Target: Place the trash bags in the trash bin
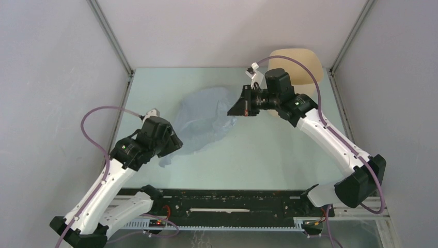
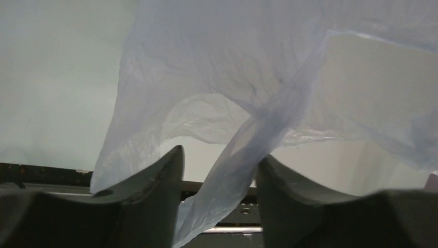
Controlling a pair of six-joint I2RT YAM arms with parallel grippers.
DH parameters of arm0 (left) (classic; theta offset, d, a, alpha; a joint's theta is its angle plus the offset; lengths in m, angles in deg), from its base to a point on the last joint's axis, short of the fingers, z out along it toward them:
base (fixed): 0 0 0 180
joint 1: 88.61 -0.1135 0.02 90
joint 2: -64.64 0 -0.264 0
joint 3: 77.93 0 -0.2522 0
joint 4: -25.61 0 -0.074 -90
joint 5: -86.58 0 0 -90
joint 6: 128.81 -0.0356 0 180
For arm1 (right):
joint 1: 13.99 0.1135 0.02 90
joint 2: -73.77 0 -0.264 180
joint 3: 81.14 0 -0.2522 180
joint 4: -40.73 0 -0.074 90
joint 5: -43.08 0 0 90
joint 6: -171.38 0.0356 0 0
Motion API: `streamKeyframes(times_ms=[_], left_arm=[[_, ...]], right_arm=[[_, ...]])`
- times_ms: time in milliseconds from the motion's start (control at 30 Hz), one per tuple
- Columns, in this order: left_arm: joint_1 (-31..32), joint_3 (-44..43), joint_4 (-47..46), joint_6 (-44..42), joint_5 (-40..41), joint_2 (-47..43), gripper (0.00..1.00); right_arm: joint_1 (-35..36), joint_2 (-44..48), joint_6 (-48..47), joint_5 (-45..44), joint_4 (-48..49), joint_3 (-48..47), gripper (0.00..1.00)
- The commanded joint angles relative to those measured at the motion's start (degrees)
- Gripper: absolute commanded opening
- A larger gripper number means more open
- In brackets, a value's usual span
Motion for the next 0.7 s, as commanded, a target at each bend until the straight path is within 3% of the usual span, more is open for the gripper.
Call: streamKeyframes(times_ms=[0,100,167,267,367,467,567,667], left_arm=[[0.3,4.0,-4.1,4.5,1.3,-3.1,0.45],[0.2,0.8,-1.1,0.1,3.7,-1.8,0.12],[0.2,-2.5,-0.2,-3.3,3.6,-1.5,0.01],[0.2,-7.3,1.7,-5.7,2.7,-2.6,0.0],[0.1,-10.5,4.0,-4.7,3.6,-4.9,0.0],[0.1,-12.6,6.3,-1.3,6.7,-6.2,0.0],[0.1,-14.3,6.8,-1.2,7.2,-6.1,0.0],[0.1,-16.7,7.2,-3.4,6.2,-4.2,0.0]], right_arm=[[-0.1,0.3,2.2,3.4,1.2,-2.3,0.0],[-0.1,0.2,4.2,2.7,1.8,-1.6,0.0],[-0.1,-0.4,5.0,2.2,1.4,-1.5,0.0],[-0.1,-1.0,6.0,-1.4,-1.1,-2.5,0.0],[-0.2,-4.1,6.1,-8.9,-12.0,-8.0,0.08],[-0.7,-10.9,1.4,-12.9,-26.6,-17.8,0.22],[-1.1,-13.5,-2.4,-19.5,-36.0,-24.0,0.56],[-2.6,-10.3,-4.8,-20.8,-36.0,-24.0,0.86]])
